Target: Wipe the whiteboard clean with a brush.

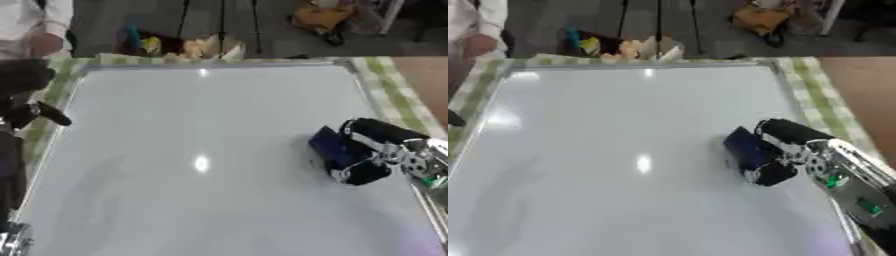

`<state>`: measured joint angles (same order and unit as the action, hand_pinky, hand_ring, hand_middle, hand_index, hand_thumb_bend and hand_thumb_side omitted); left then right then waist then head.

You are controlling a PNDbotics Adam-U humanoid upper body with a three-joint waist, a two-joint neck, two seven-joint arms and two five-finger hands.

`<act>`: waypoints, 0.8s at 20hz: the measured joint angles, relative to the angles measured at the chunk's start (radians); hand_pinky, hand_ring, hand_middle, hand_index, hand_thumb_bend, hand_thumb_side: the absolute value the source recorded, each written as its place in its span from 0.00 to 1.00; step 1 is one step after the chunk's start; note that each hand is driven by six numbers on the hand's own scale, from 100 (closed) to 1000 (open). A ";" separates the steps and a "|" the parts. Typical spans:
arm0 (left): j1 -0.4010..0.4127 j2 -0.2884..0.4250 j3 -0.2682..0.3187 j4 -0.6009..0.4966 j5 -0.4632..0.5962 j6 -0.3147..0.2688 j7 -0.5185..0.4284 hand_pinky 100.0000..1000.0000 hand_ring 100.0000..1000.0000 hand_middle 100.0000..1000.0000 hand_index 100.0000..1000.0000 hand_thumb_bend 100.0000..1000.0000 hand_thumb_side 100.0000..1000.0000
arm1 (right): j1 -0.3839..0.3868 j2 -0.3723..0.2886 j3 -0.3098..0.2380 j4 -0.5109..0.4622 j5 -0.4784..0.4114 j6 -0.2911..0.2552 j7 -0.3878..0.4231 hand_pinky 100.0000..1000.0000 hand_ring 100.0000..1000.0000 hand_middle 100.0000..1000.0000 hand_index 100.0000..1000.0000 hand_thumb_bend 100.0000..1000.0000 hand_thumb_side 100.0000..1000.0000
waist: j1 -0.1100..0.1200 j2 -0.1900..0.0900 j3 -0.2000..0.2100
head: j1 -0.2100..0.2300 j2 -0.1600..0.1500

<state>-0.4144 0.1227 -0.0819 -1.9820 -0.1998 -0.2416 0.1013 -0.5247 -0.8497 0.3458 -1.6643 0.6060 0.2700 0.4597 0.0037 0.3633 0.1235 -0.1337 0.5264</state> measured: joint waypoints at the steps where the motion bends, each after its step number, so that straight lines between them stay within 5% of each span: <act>1: 0.000 0.000 0.000 0.000 0.000 0.000 0.000 0.37 0.76 0.71 0.66 0.00 0.97 | 0.000 0.000 0.000 -0.001 0.000 -0.002 0.002 0.32 0.38 0.17 0.03 0.00 0.18 | 0.000 0.000 0.000 | 0.000 0.000; 16: 0.000 0.000 0.000 0.000 0.000 0.001 -0.003 0.37 0.76 0.71 0.66 0.00 0.97 | 0.045 -0.010 0.000 -0.096 -0.028 -0.043 0.062 0.33 0.39 0.17 0.05 0.00 0.23 | -0.003 0.003 0.000 | 0.001 0.000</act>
<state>-0.4144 0.1227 -0.0821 -1.9820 -0.1998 -0.2408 0.0984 -0.4793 -0.8593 0.3460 -1.7600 0.5779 0.2266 0.5213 0.0004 0.3663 0.1238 -0.1322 0.5264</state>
